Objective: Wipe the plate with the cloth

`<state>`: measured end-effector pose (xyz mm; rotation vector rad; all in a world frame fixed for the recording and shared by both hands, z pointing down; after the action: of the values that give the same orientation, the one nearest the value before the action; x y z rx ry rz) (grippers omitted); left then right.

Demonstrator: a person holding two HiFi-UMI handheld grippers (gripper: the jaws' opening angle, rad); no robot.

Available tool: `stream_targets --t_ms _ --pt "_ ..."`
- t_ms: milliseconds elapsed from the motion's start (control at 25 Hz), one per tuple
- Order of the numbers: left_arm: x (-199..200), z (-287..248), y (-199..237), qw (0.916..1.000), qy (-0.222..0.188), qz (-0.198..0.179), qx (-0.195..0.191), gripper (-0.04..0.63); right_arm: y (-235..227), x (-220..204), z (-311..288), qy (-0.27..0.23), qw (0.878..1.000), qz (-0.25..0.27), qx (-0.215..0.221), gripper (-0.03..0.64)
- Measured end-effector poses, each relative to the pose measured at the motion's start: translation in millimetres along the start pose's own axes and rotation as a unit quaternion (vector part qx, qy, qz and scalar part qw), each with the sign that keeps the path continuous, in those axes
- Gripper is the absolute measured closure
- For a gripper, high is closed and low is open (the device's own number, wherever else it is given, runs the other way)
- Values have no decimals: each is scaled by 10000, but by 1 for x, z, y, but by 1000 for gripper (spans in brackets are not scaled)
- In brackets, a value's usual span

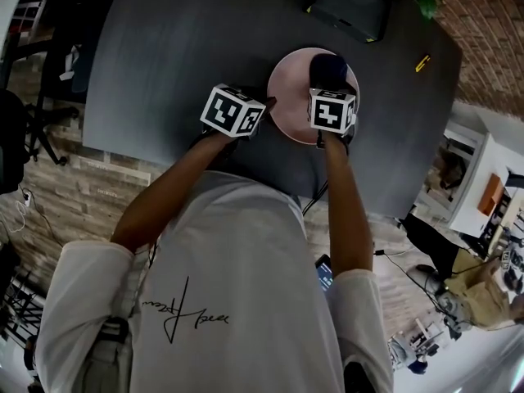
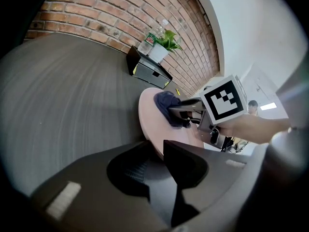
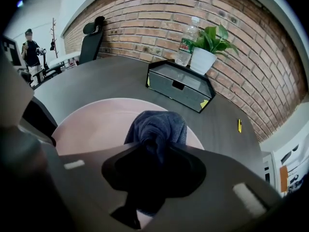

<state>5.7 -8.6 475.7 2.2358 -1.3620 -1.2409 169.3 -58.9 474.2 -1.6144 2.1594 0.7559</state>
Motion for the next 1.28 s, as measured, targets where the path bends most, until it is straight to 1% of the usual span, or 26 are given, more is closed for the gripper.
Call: stream_targets --t_ms 120,240,440,760,960,1160,1280 --pt "-1 1 2 10000 3 38 -40 486 9 4 -2 -30 10000 27 65 522" --pt "-1 0 2 10000 -8 52 -74 485 11 6 -4 24 9999 -52 154 522" --pt "-1 1 2 9999 -42 48 -142 485 15 7 -3 2 9999 -55 142 522" --pt "-2 0 2 9997 -82 95 -199 485 23 9 -3 -54 9995 -45 293 520" --pt "-3 3 5 9997 -132 136 -179 485 37 12 -3 -144 9982 50 584 518" --pt "-4 3 4 9995 -149 198 -206 485 40 10 0 -205 9972 -21 724 512" --pt "-4 4 5 9993 -169 239 -224 486 47 9 2 -267 9961 95 835 512"
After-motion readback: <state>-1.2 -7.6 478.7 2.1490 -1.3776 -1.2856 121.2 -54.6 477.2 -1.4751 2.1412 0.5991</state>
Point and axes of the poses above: the fingertips, and each gripper's own axes: z backward along the fingers, y to its left, x out of its top, the point moved 4 cm from there along z, backward along the fingers, and after that the axes turned 4 degrees about -y, right-handed, at the moved point
